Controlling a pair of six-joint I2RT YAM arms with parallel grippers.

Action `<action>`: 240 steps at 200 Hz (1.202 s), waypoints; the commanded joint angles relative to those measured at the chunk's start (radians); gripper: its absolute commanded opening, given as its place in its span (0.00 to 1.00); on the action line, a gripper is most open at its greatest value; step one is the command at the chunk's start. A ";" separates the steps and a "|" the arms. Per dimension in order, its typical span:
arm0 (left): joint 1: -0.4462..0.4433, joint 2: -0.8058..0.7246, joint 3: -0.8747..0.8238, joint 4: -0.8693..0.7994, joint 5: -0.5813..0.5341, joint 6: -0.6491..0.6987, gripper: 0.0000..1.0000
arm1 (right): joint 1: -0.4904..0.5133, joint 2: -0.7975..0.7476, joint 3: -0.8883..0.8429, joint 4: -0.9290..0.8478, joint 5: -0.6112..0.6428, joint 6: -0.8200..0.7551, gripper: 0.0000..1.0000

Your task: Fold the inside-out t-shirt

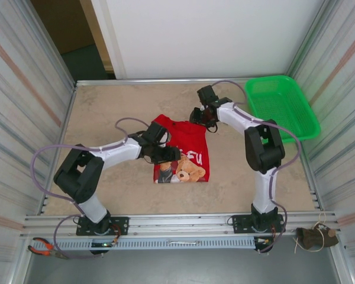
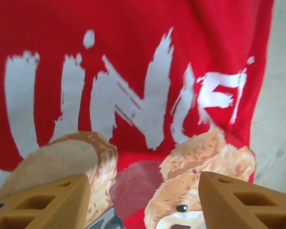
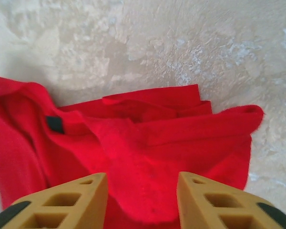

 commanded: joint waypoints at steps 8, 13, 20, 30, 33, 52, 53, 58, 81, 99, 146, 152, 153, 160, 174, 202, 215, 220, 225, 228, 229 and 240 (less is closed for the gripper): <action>-0.017 -0.006 -0.049 0.078 -0.015 -0.060 0.62 | 0.053 0.060 0.099 -0.080 0.125 -0.092 0.47; -0.020 -0.003 -0.052 0.080 -0.019 -0.060 0.62 | 0.058 0.074 0.112 -0.090 0.141 -0.092 0.47; -0.024 0.003 -0.055 0.078 -0.020 -0.061 0.61 | 0.061 0.094 0.131 -0.104 0.162 -0.091 0.47; -0.030 0.011 -0.061 0.082 -0.021 -0.065 0.61 | 0.063 0.119 0.152 -0.118 0.186 -0.086 0.46; -0.031 0.013 -0.063 0.084 -0.023 -0.064 0.61 | 0.064 0.127 0.159 -0.122 0.194 -0.082 0.46; -0.037 0.020 -0.082 0.095 -0.023 -0.071 0.61 | 0.060 0.158 0.189 -0.142 0.227 -0.065 0.40; -0.037 0.020 -0.083 0.095 -0.024 -0.072 0.61 | 0.059 0.160 0.190 -0.143 0.228 -0.064 0.39; -0.039 0.023 -0.088 0.098 -0.023 -0.073 0.61 | 0.058 0.167 0.197 -0.147 0.231 -0.062 0.37; -0.042 0.029 -0.111 0.113 -0.023 -0.084 0.61 | 0.048 0.190 0.219 -0.166 0.236 -0.057 0.26; -0.045 0.032 -0.128 0.122 -0.020 -0.091 0.60 | 0.038 0.193 0.227 -0.166 0.220 -0.058 0.16; -0.048 0.040 -0.155 0.139 -0.020 -0.099 0.60 | 0.025 0.181 0.245 -0.153 0.205 -0.071 0.00; -0.048 0.045 -0.156 0.140 -0.019 -0.098 0.60 | 0.022 0.172 0.246 -0.149 0.203 -0.071 0.00; -0.048 0.046 -0.156 0.139 -0.019 -0.097 0.60 | 0.021 0.170 0.246 -0.147 0.203 -0.071 0.00; -0.048 0.053 -0.157 0.140 -0.017 -0.097 0.60 | 0.018 0.159 0.244 -0.140 0.201 -0.071 0.00; -0.054 0.061 -0.166 0.141 -0.016 -0.098 0.59 | 0.008 0.137 0.246 -0.120 0.190 -0.063 0.00; -0.063 0.084 -0.189 0.160 -0.016 -0.105 0.59 | -0.014 0.140 0.269 -0.105 0.158 -0.048 0.00; -0.067 0.095 -0.196 0.170 -0.014 -0.110 0.59 | -0.019 0.152 0.310 -0.096 0.150 -0.038 0.00; -0.069 0.099 -0.198 0.173 -0.017 -0.112 0.59 | -0.020 0.158 0.312 -0.091 0.149 -0.031 0.00; -0.072 0.104 -0.198 0.174 -0.016 -0.113 0.59 | -0.024 0.160 0.315 -0.087 0.149 -0.023 0.00; -0.073 0.107 -0.198 0.175 -0.016 -0.112 0.58 | -0.025 0.162 0.314 -0.083 0.149 -0.017 0.00; -0.073 0.108 -0.198 0.175 -0.017 -0.112 0.58 | -0.025 0.163 0.313 -0.082 0.148 -0.016 0.00; -0.078 0.117 -0.198 0.178 -0.018 -0.112 0.58 | -0.032 0.168 0.307 -0.060 0.140 0.010 0.00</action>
